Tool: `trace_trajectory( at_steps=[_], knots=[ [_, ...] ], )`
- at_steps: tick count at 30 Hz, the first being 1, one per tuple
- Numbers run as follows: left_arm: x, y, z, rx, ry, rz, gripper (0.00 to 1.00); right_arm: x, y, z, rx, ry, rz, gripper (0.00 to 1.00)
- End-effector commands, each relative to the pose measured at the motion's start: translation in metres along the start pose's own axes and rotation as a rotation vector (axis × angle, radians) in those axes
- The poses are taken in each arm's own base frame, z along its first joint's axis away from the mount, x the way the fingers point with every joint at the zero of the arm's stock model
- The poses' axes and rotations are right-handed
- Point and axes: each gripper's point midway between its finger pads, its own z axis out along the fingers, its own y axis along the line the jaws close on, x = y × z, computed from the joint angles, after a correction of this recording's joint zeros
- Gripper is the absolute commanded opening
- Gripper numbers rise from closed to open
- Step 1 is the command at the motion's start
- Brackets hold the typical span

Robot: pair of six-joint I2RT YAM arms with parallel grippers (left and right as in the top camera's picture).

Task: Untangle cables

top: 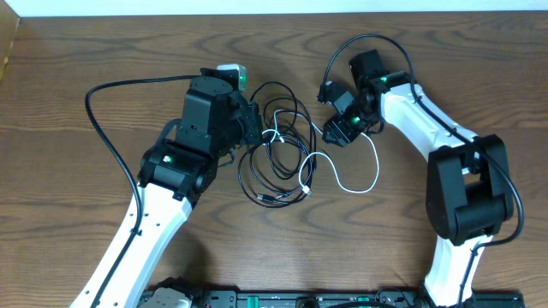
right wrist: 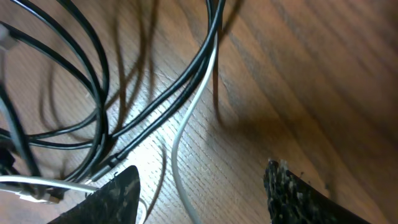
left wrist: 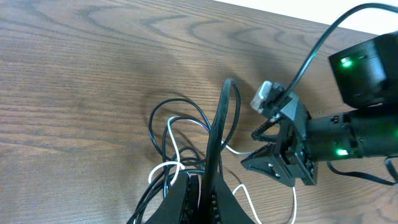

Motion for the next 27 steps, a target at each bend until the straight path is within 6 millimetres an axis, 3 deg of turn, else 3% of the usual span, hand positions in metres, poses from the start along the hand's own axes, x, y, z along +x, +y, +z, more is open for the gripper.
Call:
trace_trajectory(
  at_steps=[1,4,7,8,9,10,14,18,22,27],
  knots=[
    [-0.001,0.002,0.000,-0.007,-0.002,-0.011,0.08,0.008,0.003,0.016,-0.033,0.033,0.003,0.64],
    [-0.001,0.002,0.000,-0.007,-0.002,-0.011,0.08,0.012,0.003,0.021,-0.040,0.045,0.009,0.63],
    [-0.001,0.002,0.000,-0.007,-0.003,-0.011,0.08,0.013,0.002,0.023,-0.043,0.051,0.012,0.46],
    [-0.001,0.002,0.000,-0.007,-0.003,-0.011,0.08,0.013,0.002,0.023,-0.043,0.051,0.012,0.33],
    [-0.001,0.002,0.000,-0.007,-0.003,-0.011,0.08,0.013,0.002,0.023,-0.043,0.051,0.014,0.10],
    [-0.001,0.002,0.000,-0.007,-0.003,-0.011,0.08,0.013,0.002,0.023,-0.042,0.050,0.033,0.01],
    [-0.001,0.002,0.000,-0.007,-0.003,-0.011,0.08,0.008,0.008,0.022,-0.075,0.028,0.067,0.01],
    [-0.001,0.002,0.000,-0.008,-0.002,-0.011,0.08,-0.015,0.010,0.004,-0.087,-0.040,0.115,0.01],
    [0.000,0.002,0.000,-0.009,0.000,-0.011,0.08,-0.061,0.009,-0.056,-0.039,-0.172,0.151,0.01],
    [0.007,0.006,0.005,-0.018,0.022,-0.013,0.08,-0.102,0.007,-0.164,0.112,-0.335,0.167,0.01]
  ],
)
